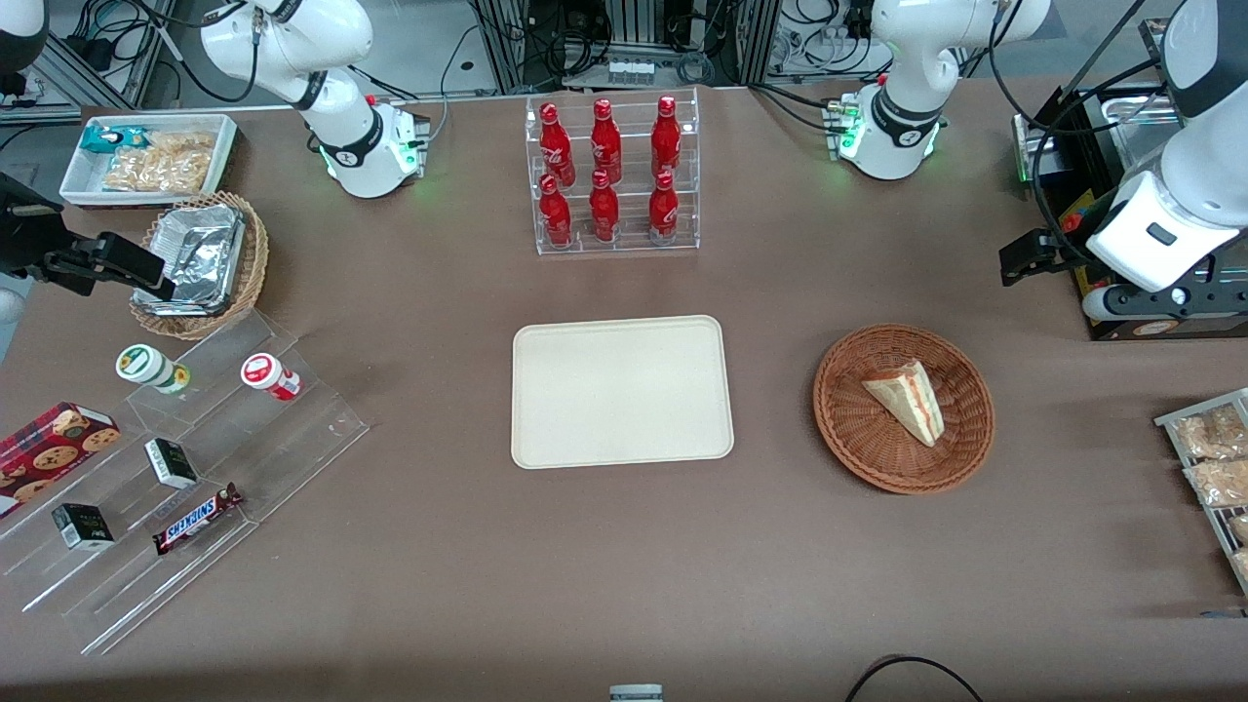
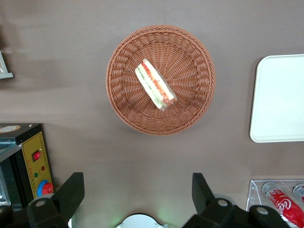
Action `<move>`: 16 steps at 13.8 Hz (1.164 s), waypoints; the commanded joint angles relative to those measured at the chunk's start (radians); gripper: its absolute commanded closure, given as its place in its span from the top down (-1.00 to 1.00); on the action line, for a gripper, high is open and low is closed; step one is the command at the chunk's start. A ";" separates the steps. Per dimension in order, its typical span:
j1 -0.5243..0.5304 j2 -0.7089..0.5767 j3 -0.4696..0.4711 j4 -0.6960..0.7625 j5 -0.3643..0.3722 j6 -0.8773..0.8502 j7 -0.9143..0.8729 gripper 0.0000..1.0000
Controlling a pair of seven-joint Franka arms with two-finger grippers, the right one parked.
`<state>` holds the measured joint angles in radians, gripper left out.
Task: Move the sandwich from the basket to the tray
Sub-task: 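Move the left gripper over the sandwich in the woven basket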
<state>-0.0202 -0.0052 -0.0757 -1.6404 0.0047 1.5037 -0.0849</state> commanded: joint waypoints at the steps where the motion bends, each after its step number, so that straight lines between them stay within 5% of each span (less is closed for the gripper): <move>1: -0.009 -0.006 0.008 -0.015 -0.009 0.023 0.036 1.00; 6: -0.010 0.002 0.004 -0.203 -0.008 0.172 0.034 1.00; 13: -0.024 0.028 0.002 -0.533 -0.008 0.619 0.008 1.00; 16: -0.052 0.049 0.001 -0.607 -0.008 0.760 -0.132 1.00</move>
<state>-0.0415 0.0505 -0.0777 -2.2102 0.0009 2.2126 -0.1229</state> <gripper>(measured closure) 0.000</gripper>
